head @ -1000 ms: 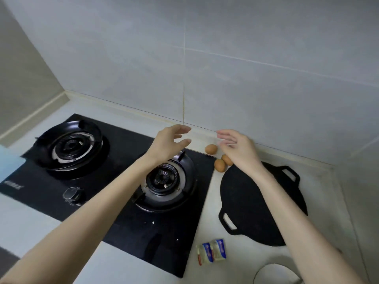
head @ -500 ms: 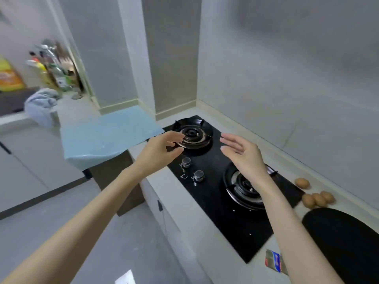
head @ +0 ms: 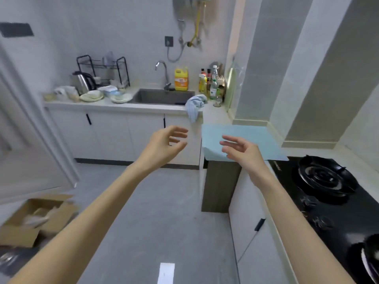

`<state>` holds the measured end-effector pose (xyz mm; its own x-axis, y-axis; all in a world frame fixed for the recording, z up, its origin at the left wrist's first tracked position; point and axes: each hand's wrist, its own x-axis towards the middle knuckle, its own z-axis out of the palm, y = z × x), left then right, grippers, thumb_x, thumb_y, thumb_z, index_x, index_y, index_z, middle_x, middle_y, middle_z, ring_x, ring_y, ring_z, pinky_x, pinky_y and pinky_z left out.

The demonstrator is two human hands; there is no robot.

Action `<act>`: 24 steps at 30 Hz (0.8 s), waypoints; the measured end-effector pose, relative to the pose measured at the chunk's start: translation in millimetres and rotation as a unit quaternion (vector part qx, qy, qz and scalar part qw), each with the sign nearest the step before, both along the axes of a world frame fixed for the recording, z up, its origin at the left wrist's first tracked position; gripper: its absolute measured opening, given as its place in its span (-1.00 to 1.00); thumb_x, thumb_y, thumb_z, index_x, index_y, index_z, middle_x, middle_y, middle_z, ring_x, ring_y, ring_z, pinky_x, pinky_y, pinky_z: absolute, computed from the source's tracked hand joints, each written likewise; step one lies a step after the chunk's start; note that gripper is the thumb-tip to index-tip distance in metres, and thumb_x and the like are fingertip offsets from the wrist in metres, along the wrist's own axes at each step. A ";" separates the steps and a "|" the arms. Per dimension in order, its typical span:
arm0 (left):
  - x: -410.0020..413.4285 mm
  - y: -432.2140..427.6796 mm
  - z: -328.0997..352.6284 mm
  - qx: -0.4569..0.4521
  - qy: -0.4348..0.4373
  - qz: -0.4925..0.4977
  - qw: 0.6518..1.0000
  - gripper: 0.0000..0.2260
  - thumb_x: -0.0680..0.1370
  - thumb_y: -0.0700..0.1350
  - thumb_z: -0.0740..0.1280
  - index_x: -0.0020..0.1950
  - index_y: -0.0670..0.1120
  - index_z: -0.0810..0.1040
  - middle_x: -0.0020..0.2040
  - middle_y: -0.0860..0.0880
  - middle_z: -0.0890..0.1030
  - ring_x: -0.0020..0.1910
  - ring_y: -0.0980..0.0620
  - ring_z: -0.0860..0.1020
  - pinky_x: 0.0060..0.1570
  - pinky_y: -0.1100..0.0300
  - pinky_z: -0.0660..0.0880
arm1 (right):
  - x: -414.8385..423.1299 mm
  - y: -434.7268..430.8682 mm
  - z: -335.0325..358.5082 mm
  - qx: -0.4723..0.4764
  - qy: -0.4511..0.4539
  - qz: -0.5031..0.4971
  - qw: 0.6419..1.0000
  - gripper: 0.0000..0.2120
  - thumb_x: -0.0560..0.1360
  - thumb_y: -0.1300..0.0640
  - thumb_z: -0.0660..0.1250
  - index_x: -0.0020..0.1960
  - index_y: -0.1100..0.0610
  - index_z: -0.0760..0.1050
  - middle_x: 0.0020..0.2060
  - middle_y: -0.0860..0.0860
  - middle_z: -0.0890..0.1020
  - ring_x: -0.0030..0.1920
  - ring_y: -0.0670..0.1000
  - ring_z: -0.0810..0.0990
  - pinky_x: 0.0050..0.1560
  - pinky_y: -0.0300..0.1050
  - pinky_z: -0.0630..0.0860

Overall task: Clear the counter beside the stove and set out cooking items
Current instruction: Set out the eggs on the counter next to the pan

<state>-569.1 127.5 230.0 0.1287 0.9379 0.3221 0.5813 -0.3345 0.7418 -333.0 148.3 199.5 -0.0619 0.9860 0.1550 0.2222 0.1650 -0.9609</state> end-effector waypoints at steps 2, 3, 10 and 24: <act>-35.8 -16.8 4.9 0.004 0.000 0.039 0.999 -0.73 0.55 -0.14 0.35 0.26 -0.06 0.52 0.13 0.04 0.60 0.08 0.11 0.58 0.08 0.30 0.50 | -41.3 8.0 3.7 0.003 -0.006 0.045 0.999 -0.70 0.53 0.22 0.36 0.25 0.04 0.54 0.09 -0.03 0.66 0.13 -0.07 0.61 0.16 -0.12 0.55; -52.8 -24.5 8.1 0.010 0.000 0.059 0.998 -0.73 0.55 -0.15 0.34 0.25 -0.06 0.52 0.12 0.05 0.60 0.08 0.12 0.58 0.08 0.31 0.51 | -61.4 12.5 6.3 0.007 -0.007 0.066 0.998 -0.70 0.54 0.22 0.35 0.26 0.05 0.53 0.10 -0.02 0.66 0.14 -0.04 0.61 0.17 -0.10 0.55; -144.0 -69.6 29.1 0.054 0.008 0.210 0.976 -0.73 0.56 -0.14 0.33 0.26 -0.04 0.52 0.13 0.07 0.61 0.09 0.17 0.57 0.06 0.36 0.50 | -184.6 35.8 24.0 0.033 -0.014 0.214 0.976 -0.70 0.54 0.20 0.35 0.26 0.03 0.53 0.08 -0.07 0.65 0.11 -0.09 0.62 0.09 -0.19 0.57; -247.8 -93.8 42.3 0.114 0.201 0.510 0.828 -0.73 0.55 -0.13 0.31 0.26 -0.01 0.51 0.12 0.09 0.57 0.13 0.06 0.41 0.07 0.23 0.36 | -402.6 87.6 48.2 0.066 0.016 0.428 0.901 -0.61 0.54 0.27 0.32 0.35 0.13 0.45 0.25 0.00 0.56 0.20 -0.04 0.57 0.17 -0.16 0.54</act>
